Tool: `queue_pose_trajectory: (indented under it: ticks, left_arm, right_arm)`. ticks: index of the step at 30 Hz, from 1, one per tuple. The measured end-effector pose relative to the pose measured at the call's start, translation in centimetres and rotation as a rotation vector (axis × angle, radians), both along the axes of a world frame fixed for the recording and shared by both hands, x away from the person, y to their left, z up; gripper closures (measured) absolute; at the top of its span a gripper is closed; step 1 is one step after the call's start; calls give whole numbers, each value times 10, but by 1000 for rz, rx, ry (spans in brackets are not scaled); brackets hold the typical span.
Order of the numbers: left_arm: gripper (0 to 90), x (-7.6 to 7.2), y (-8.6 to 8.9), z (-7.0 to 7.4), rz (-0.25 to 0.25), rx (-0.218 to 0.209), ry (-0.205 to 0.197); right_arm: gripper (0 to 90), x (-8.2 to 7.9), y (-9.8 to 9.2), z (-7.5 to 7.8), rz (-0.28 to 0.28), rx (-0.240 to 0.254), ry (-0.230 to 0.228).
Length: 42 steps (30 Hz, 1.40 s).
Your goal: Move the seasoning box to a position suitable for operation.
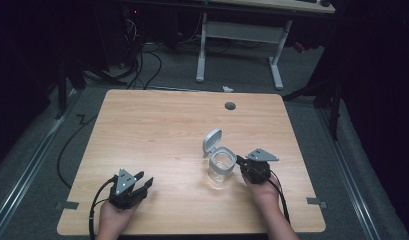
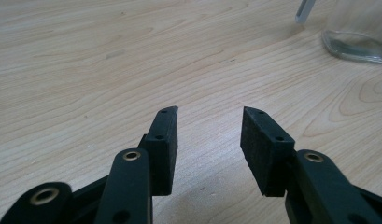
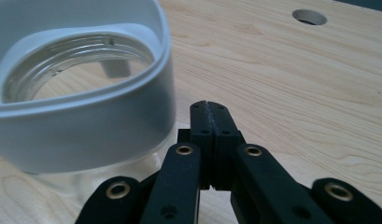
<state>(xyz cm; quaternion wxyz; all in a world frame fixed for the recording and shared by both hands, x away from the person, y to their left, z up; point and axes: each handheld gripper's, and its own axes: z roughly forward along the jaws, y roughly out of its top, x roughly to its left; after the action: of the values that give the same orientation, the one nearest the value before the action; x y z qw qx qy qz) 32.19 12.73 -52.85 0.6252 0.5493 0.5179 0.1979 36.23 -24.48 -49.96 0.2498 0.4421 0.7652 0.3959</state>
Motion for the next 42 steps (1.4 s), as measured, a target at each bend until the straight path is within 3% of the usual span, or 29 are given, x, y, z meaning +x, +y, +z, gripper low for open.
queue_pose_trajectory:
  ticks: [7,15,20,33,42]
  left_arm:
    - [569,0,-1,0,-4,-2,-2]
    - [569,-1,-3,0,-14,2,-2]
    - [568,-3,-5,1,-24,-2,1]
    - [568,-10,-21,-1,-80,24,2]
    - [571,-16,-30,0,-121,7,9]
  right_arm:
    - [900,-11,7,0,37,-14,-1]
    - [900,-34,31,0,121,8,-16]
    - [900,-37,39,0,138,21,-22]
    - [898,-22,51,-3,129,30,-21]
    - [892,-7,62,-5,135,26,-9]
